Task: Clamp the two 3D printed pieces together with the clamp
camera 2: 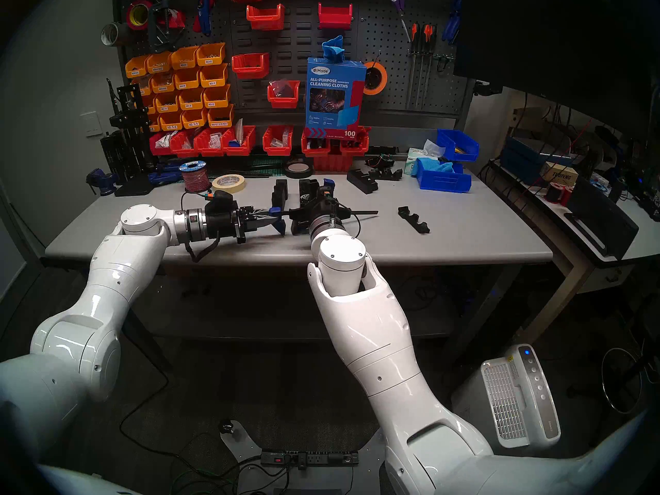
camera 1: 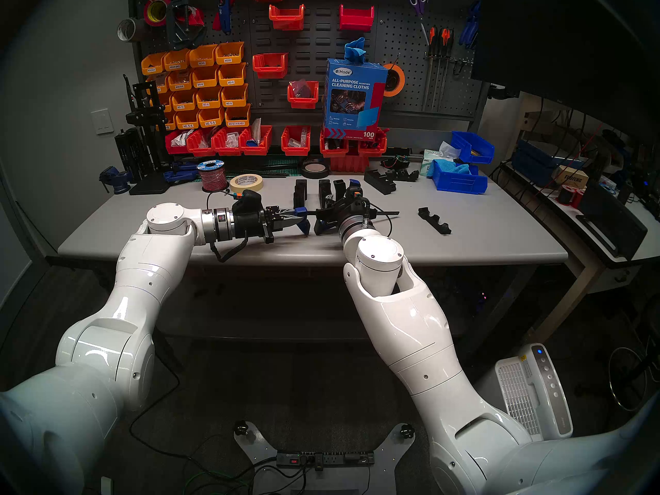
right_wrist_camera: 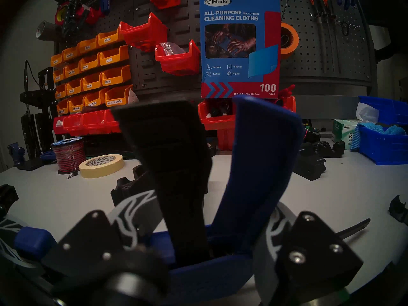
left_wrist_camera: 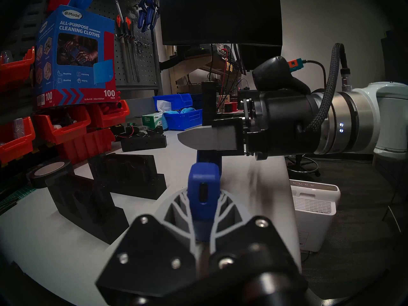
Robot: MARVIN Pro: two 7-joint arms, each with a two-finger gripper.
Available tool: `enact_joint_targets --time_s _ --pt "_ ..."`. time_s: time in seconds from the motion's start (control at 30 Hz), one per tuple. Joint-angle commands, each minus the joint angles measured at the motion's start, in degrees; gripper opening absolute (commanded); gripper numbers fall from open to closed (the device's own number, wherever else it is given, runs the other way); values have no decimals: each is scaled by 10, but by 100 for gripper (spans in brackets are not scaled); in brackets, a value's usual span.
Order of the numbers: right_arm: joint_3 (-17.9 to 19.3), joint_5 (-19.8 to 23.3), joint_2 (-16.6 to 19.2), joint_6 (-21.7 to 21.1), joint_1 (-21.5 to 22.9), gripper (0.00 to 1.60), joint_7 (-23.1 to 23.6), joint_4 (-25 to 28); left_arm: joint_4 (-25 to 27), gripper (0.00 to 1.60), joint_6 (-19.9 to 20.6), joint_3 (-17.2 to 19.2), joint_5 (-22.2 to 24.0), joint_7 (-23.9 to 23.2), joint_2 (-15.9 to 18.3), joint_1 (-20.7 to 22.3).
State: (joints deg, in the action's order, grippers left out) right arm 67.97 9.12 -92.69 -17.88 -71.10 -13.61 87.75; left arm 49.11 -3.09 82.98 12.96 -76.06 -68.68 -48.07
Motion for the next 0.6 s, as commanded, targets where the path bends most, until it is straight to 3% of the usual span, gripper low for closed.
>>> enact_joint_targets --time_s 0.0,0.57 --pt "15 -8 20 -5 13 0 -3 17 8 0 -1 11 5 2 7 20" --pt "38 -12 42 -14 11 0 -7 29 9 0 -1 10 5 2 7 20"
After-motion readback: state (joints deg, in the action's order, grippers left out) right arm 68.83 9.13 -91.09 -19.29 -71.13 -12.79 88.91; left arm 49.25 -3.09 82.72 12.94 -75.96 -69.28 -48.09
